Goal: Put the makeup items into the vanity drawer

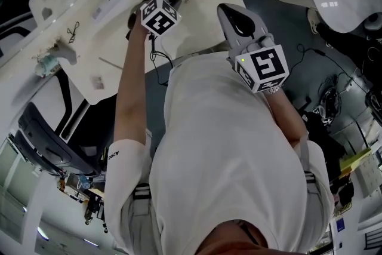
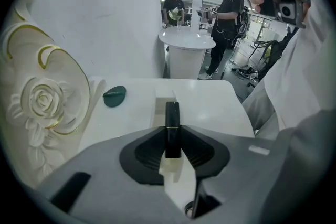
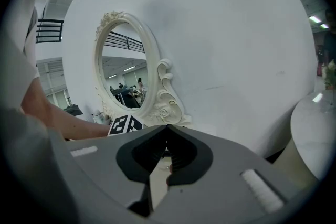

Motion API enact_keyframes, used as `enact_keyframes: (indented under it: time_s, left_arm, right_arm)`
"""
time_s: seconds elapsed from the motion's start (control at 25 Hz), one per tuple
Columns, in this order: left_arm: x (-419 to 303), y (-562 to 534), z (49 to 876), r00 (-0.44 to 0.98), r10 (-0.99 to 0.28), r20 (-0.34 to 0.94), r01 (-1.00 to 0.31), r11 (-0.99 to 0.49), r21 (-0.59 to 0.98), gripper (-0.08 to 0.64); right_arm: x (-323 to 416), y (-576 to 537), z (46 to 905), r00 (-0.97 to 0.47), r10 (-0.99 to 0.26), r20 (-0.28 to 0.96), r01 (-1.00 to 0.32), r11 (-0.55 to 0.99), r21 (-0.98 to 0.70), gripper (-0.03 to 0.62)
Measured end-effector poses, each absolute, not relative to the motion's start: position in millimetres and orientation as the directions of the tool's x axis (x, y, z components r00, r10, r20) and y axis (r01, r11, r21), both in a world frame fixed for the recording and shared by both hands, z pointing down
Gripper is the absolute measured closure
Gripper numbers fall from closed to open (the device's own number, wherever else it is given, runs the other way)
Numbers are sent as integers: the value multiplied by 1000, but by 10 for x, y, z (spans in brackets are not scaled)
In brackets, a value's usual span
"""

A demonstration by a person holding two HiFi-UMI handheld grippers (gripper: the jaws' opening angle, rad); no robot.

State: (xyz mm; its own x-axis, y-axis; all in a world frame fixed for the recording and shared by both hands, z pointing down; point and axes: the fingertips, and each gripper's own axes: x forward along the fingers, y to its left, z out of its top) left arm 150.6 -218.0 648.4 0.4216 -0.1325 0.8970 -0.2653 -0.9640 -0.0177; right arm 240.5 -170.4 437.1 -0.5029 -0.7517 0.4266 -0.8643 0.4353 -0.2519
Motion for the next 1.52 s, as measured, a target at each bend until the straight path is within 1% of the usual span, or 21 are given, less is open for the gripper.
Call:
enact_keyframes:
  time_s: [0.32,0.56,1.0,1.12,1.36,1.44,1.52]
  left_arm:
    - [1575,-2190,6652,404,-118,907,-246,-969,-17,459]
    - [1574,-2205,6658,433,-105,895,-268,-963,17,457]
    - [1563,-2198,6662,447,-104,889,-263,-965,19,457]
    - [1581,-2164,6661,448,-96,889,-254,-967,23,491]
    - [1573,-2162,6659,461,-120,879,-267,-964,9,495]
    - [1579,-2161,6646,465,-133,875,-263,-965,-7,489]
    - [1589,-2147,6620,480,-146,865,-270,-963,-13,454]
  right_arm:
    - [2533,-1688,4429,-458,-768,447,-889,385,-248,584]
    - [2520,-1681,4444,-453,-769,452,-891,381,-245,584]
    - [2485,-1635,4455,-450,-767,457,-893,381,-240,584]
    - [2487,-1616,4462,-450,-767,458,-893,380,-241,584]
    - [2460,-1604,4449,-452,-767,456,-892,384,-238,584]
    - [2451,-1584,4443,-453,-766,456,-891,386,-237,584]
    - [2442,-1558,4444,-454,-765,456,-891,388,-237,584]
